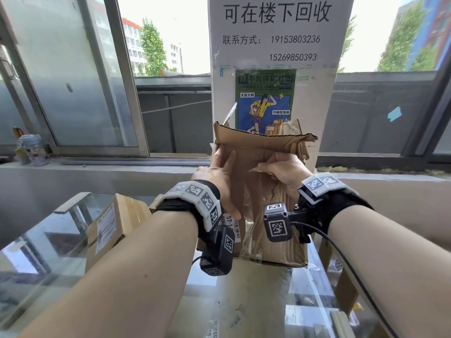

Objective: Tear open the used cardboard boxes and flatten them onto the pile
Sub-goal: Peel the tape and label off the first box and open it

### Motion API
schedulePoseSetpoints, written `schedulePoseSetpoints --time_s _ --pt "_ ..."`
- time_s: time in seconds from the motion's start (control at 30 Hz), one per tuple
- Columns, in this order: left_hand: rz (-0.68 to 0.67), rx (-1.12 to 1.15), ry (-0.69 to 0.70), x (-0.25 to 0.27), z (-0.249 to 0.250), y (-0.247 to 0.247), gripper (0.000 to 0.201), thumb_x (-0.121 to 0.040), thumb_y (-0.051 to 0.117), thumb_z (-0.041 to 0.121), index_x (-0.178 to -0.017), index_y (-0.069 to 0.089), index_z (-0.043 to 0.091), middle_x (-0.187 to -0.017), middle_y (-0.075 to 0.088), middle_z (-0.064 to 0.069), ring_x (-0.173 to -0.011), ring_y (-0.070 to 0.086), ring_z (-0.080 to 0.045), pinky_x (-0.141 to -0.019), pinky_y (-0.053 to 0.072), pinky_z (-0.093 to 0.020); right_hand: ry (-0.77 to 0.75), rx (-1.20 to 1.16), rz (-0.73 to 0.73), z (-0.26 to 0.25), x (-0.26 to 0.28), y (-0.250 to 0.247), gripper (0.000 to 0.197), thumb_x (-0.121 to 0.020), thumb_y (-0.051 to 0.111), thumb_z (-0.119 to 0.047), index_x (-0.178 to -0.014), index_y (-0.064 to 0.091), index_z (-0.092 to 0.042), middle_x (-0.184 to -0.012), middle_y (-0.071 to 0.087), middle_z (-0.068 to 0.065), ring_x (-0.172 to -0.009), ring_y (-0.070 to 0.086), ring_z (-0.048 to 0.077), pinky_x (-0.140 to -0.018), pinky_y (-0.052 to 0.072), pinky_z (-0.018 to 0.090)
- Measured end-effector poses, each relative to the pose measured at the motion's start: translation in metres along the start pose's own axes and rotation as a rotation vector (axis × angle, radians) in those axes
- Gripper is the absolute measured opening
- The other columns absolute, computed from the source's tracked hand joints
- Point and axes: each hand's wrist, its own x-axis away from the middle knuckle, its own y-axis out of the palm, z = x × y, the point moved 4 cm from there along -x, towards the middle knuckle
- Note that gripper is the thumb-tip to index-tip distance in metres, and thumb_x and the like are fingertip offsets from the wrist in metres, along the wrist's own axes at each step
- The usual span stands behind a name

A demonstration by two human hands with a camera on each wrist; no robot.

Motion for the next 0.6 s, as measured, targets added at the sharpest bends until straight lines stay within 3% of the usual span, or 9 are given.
schedulePoseSetpoints --time_s 0.27,0.4,0.5,0.6 --pt "0.01 0.025 0.026 0.0 -0.004 0.001 0.154 -0.039 0.088 0.059 -0.147 -0.019 0.039 -0.154 -0.029 0.007 -0.134 0.035 -0.036 -0.103 0.042 -0.043 -0.045 0.024 -0.067 -0.003 0.005 -0.002 0.024 -0.081 0.072 -0.013 -0.065 0.053 -0.016 -0.062 0.052 0.0 -0.056 0.046 0.01 -0.055 0.038 0.021" --pt "0.014 0.004 0.025 0.001 -0.006 0.001 0.153 -0.04 0.088 0.06 -0.147 -0.019 0.038 -0.154 -0.029 0.006 -0.133 0.036 -0.036 -0.102 0.043 -0.043 -0.075 0.076 -0.102 -0.004 0.011 -0.003 0.023 -0.08 0.072 -0.015 -0.066 0.055 -0.015 -0.063 0.051 -0.002 -0.058 0.046 0.01 -0.055 0.038 0.02" --pt "0.018 0.022 0.017 0.002 -0.007 0.002 0.152 -0.041 0.088 0.059 -0.147 -0.019 0.037 -0.154 -0.029 0.007 -0.135 0.034 -0.035 -0.103 0.042 -0.044 -0.156 0.18 -0.02 -0.011 0.013 -0.002 0.024 -0.074 0.08 -0.018 -0.064 0.058 -0.014 -0.064 0.058 0.002 -0.06 0.053 0.014 -0.06 0.049 0.029" --pt "0.035 0.036 0.009 0.002 -0.007 0.002 0.151 -0.042 0.088 0.059 -0.148 -0.017 0.037 -0.155 -0.028 0.005 -0.135 0.035 -0.034 -0.102 0.042 -0.043 -0.167 0.165 0.08 -0.019 0.017 -0.003 0.036 -0.06 0.089 -0.019 -0.071 0.056 -0.014 -0.082 0.068 0.013 -0.073 0.069 0.028 -0.071 0.059 0.044"
